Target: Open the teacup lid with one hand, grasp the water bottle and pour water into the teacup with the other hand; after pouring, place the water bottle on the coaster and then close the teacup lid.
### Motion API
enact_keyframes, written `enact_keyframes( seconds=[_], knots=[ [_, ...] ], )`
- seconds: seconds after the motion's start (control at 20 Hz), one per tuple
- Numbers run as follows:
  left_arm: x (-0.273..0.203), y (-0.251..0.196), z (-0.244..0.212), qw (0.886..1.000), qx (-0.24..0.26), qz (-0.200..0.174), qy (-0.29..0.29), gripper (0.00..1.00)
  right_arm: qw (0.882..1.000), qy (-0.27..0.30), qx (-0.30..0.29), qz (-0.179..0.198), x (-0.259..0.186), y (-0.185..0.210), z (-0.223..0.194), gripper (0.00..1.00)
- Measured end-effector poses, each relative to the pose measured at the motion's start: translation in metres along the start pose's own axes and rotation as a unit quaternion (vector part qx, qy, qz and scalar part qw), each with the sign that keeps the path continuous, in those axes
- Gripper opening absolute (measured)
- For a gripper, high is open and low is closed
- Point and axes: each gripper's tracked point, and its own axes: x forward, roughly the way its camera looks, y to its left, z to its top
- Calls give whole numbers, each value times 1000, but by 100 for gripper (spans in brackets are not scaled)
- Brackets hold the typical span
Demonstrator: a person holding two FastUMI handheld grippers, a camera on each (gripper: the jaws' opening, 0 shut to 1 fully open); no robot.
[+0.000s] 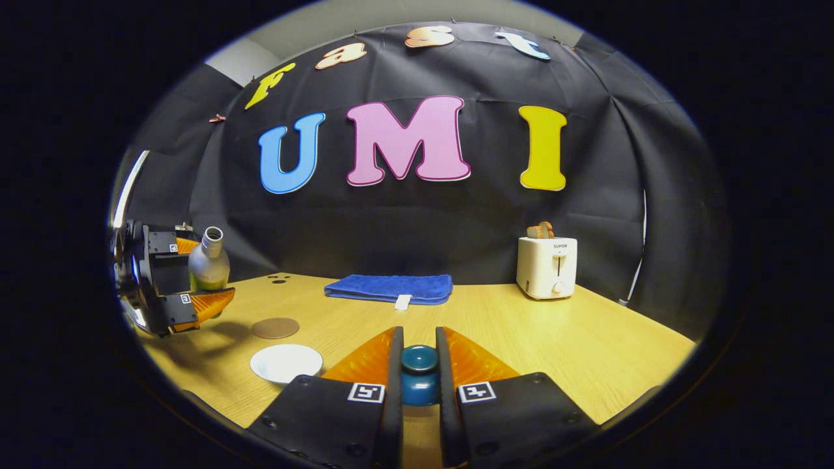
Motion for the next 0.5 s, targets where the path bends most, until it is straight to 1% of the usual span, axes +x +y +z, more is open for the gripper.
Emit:
enact_keyframes(
  seconds=[0.1, 0.2, 0.4, 0.5],
  knots=[
    [3, -2, 10, 997, 77, -5, -7, 79, 1000, -1, 0, -4, -1, -6, 1, 26],
    [1, -7, 16, 990, 139, -12, -8, 79, 1000, -1, 0, -5, -2, -7, 1, 26],
    [8, -26, 27, 975, 222, -27, -8, 80, 1000, 0, -1, -8, -1, -12, 1, 26],
    [5, -31, 32, 964, 263, -32, -9, 80, 1000, -1, 0, -8, -1, -12, 2, 26]
  ],
)
